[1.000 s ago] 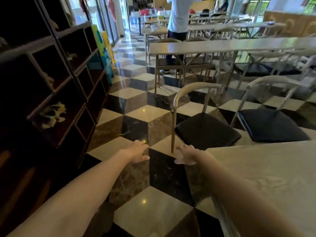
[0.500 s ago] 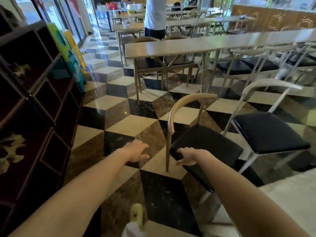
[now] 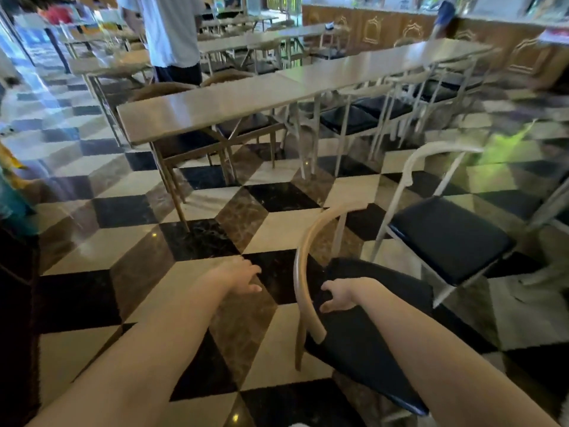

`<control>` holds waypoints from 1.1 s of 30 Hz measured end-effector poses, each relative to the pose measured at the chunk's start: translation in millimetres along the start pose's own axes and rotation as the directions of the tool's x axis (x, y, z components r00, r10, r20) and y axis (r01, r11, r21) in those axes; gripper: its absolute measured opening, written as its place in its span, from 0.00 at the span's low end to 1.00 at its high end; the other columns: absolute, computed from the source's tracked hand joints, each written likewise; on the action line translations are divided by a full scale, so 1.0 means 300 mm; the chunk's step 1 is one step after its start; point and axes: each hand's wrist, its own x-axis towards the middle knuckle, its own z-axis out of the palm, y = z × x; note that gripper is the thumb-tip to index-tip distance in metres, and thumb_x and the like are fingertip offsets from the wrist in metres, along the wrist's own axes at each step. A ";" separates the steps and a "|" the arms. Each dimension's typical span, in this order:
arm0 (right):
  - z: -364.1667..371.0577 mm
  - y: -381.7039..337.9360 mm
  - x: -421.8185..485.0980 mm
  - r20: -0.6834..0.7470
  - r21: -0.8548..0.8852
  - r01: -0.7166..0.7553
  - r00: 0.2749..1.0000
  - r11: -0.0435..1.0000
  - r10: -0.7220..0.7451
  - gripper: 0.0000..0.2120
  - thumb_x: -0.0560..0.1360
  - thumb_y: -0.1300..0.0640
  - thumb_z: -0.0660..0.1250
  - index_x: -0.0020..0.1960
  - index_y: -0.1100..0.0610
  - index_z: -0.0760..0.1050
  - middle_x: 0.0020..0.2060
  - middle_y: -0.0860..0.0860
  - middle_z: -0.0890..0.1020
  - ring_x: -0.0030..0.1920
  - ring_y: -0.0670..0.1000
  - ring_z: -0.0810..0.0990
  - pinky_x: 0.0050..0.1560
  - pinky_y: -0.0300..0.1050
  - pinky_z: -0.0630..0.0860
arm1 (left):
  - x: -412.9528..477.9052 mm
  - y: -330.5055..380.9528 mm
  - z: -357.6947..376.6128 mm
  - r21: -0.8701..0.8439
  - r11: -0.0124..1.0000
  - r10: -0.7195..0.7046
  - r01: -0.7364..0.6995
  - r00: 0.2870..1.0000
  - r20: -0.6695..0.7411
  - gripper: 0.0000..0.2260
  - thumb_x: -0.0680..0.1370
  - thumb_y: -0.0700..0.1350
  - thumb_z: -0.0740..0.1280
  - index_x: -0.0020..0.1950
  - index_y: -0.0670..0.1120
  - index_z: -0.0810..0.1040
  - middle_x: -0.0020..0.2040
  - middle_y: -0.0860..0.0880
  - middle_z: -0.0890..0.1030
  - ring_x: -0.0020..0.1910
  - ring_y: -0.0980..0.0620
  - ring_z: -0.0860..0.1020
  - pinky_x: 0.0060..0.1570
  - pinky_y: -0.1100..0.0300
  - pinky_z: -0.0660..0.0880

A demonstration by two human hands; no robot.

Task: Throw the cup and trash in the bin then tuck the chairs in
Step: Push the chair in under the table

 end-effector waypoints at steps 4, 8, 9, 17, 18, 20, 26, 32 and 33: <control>-0.101 0.031 0.144 -0.008 0.076 -0.088 0.996 0.993 0.089 0.31 0.76 0.45 0.63 0.76 0.52 0.57 0.72 0.55 0.67 0.71 0.57 0.66 0.69 0.54 0.64 | 0.261 -0.058 -0.127 0.060 0.989 0.134 -0.135 0.991 0.016 0.26 0.80 0.57 0.59 0.76 0.50 0.59 0.74 0.46 0.65 0.73 0.44 0.63 0.69 0.47 0.64; -0.213 0.093 0.325 0.031 0.130 -0.165 0.986 0.978 0.163 0.31 0.78 0.44 0.59 0.76 0.55 0.55 0.74 0.56 0.63 0.73 0.58 0.61 0.69 0.54 0.61 | 0.529 -0.069 -0.266 0.147 0.945 0.295 -0.291 0.955 -0.011 0.26 0.80 0.57 0.58 0.76 0.48 0.60 0.74 0.45 0.65 0.73 0.44 0.63 0.69 0.49 0.63; -0.236 0.103 0.358 0.030 0.143 -0.175 0.985 0.974 0.173 0.32 0.79 0.43 0.58 0.76 0.55 0.54 0.74 0.56 0.61 0.74 0.58 0.60 0.70 0.54 0.60 | 0.585 -0.070 -0.287 0.154 0.939 0.314 -0.307 0.949 -0.020 0.26 0.80 0.57 0.59 0.75 0.49 0.61 0.74 0.45 0.66 0.73 0.44 0.63 0.69 0.48 0.63; -0.283 0.119 0.502 -0.126 0.292 -0.246 0.948 0.924 0.293 0.32 0.78 0.40 0.57 0.76 0.54 0.55 0.74 0.56 0.62 0.73 0.59 0.60 0.70 0.59 0.60 | 0.895 0.019 -0.422 0.242 0.751 0.634 -0.614 0.773 -0.007 0.29 0.77 0.56 0.64 0.75 0.52 0.59 0.74 0.49 0.64 0.74 0.47 0.62 0.71 0.49 0.63; -0.273 0.118 0.514 -0.149 0.323 -0.258 0.936 0.910 0.319 0.32 0.78 0.41 0.57 0.76 0.54 0.55 0.74 0.56 0.61 0.73 0.60 0.60 0.70 0.60 0.60 | 0.937 0.032 -0.422 0.267 0.706 0.680 -0.656 0.733 0.006 0.30 0.77 0.57 0.65 0.76 0.53 0.59 0.75 0.49 0.63 0.74 0.47 0.60 0.73 0.49 0.61; -0.244 0.108 0.532 -0.208 0.394 -0.293 0.895 0.871 0.395 0.32 0.78 0.41 0.56 0.76 0.54 0.54 0.74 0.56 0.60 0.73 0.60 0.60 0.69 0.60 0.60 | 1.008 0.050 -0.416 0.303 0.615 0.755 -0.728 0.654 0.039 0.31 0.76 0.57 0.66 0.76 0.53 0.58 0.76 0.50 0.61 0.76 0.47 0.57 0.75 0.47 0.57; -0.127 -0.003 0.620 -0.196 0.721 -0.377 0.693 0.581 0.693 0.31 0.78 0.38 0.53 0.75 0.54 0.56 0.73 0.55 0.62 0.72 0.58 0.61 0.69 0.56 0.61 | 1.181 0.081 -0.401 0.355 0.319 0.889 -0.879 0.407 0.209 0.32 0.77 0.58 0.64 0.77 0.53 0.54 0.79 0.52 0.55 0.78 0.50 0.50 0.75 0.51 0.47; -0.099 -0.175 0.693 0.092 0.938 -0.335 0.486 0.088 0.869 0.26 0.80 0.40 0.50 0.73 0.52 0.62 0.72 0.51 0.65 0.72 0.54 0.61 0.71 0.54 0.58 | 1.292 0.082 -0.395 0.373 -0.012 0.902 -0.928 0.152 0.405 0.30 0.78 0.62 0.58 0.77 0.54 0.57 0.78 0.52 0.56 0.78 0.50 0.49 0.75 0.50 0.42; -0.097 -0.198 0.703 0.112 0.944 -0.327 0.452 0.048 0.885 0.25 0.80 0.41 0.50 0.73 0.52 0.63 0.72 0.50 0.66 0.71 0.54 0.62 0.71 0.53 0.59 | 1.307 0.085 -0.397 0.379 -0.063 0.904 -0.923 0.108 0.413 0.29 0.78 0.62 0.59 0.76 0.54 0.59 0.78 0.52 0.58 0.78 0.50 0.50 0.75 0.49 0.42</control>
